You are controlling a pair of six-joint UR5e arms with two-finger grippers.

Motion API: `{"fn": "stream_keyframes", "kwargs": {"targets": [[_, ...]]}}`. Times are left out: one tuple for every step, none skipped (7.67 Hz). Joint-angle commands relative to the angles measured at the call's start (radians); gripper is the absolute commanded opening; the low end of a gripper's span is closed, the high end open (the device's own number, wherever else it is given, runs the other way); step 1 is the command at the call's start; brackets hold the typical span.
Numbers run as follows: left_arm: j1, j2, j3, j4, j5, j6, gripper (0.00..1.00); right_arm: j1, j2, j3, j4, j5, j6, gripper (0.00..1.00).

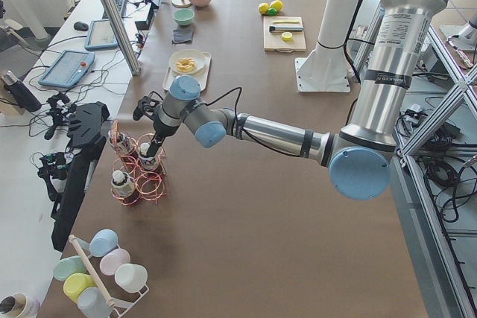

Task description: Place tea on tray

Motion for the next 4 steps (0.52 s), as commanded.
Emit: {"fn": "stream_keyframes", "kwargs": {"targets": [[-0.004, -0.06, 0.063, -0.032, 0.011, -0.075, 0.98, 0.0, 0.0, -0.002, 0.0, 0.0, 0.001, 1.0], [-0.004, -0.084, 0.095, -0.034, 0.01, -0.078, 0.98, 0.0, 0.0, -0.002, 0.0, 0.0, 0.0, 1.0], [-0.004, -0.093, 0.138, -0.076, 0.011, -0.078, 0.98, 0.0, 0.0, -0.002, 0.0, 0.0, 0.0, 1.0], [-0.004, -0.098, 0.184, -0.133, 0.011, -0.078, 0.98, 0.0, 0.0, -0.002, -0.002, 0.0, 0.0, 1.0]]}}
